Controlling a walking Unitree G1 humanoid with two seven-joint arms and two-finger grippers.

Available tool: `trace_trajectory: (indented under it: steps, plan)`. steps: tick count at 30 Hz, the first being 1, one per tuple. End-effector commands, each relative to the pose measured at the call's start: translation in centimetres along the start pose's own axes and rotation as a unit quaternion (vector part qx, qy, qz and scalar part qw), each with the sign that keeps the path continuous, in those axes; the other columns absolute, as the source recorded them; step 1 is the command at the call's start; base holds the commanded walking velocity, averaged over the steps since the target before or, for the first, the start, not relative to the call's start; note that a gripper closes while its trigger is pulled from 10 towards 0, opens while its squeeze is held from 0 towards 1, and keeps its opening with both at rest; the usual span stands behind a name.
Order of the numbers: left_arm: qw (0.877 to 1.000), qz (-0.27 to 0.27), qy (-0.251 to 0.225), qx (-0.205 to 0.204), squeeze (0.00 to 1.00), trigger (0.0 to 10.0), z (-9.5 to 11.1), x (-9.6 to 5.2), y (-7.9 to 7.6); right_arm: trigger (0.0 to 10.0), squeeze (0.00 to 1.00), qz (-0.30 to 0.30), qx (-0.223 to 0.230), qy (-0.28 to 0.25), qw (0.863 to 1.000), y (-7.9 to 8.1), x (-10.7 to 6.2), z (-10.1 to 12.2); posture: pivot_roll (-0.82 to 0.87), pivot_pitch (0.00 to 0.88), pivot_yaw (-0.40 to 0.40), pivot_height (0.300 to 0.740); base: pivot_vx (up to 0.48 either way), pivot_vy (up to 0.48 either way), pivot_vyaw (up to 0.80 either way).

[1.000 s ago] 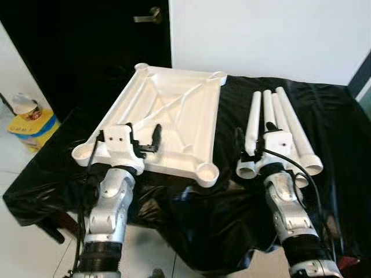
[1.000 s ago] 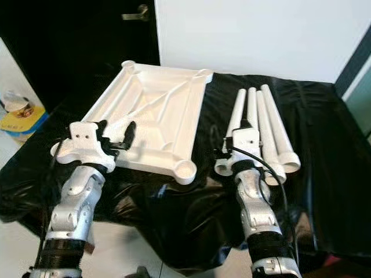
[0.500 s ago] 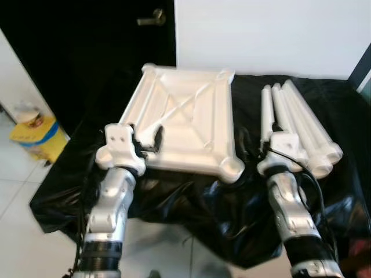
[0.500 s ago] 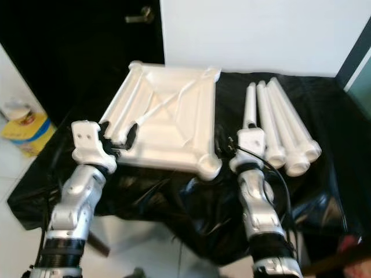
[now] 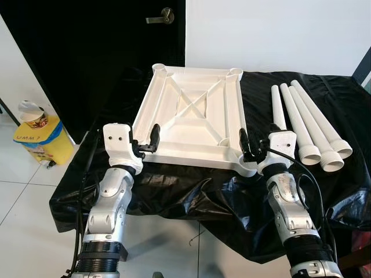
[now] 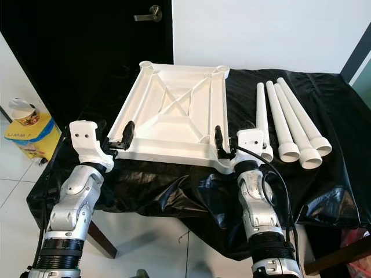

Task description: Building children table

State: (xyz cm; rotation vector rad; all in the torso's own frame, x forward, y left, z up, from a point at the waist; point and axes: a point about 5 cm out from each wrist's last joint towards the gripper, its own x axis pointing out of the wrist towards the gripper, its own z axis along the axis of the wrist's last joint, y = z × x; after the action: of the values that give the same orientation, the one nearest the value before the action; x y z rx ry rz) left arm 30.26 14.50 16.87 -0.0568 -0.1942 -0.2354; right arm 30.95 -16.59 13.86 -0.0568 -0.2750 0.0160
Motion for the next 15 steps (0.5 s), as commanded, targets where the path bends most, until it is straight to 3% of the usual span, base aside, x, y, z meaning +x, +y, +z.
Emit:
trace_trajectory:
  steps: [1,6,15]
  plan:
    - [1.0,-0.014,-0.002,0.007,0.0,10.0,0.1,0.12,-0.39,10.0,0.0,-0.019,0.003,0.016,1.0,-0.57,0.09,-0.43,0.0,0.0,0.003,0.74,0.0,0.0,0.0]
    - [1.0,-0.016,0.0,0.007,0.0,10.0,0.05,0.12,-0.41,10.0,0.0,-0.028,0.003,0.025,0.999,-0.83,0.1,-0.62,0.0,0.0,0.005,0.74,0.0,0.0,-0.24]
    - [1.0,-0.015,0.004,0.004,0.0,10.0,-0.08,0.16,-0.38,10.0,0.0,-0.032,0.01,0.034,0.999,-0.91,0.1,-0.83,0.0,0.0,0.006,0.74,0.0,0.0,-0.77]
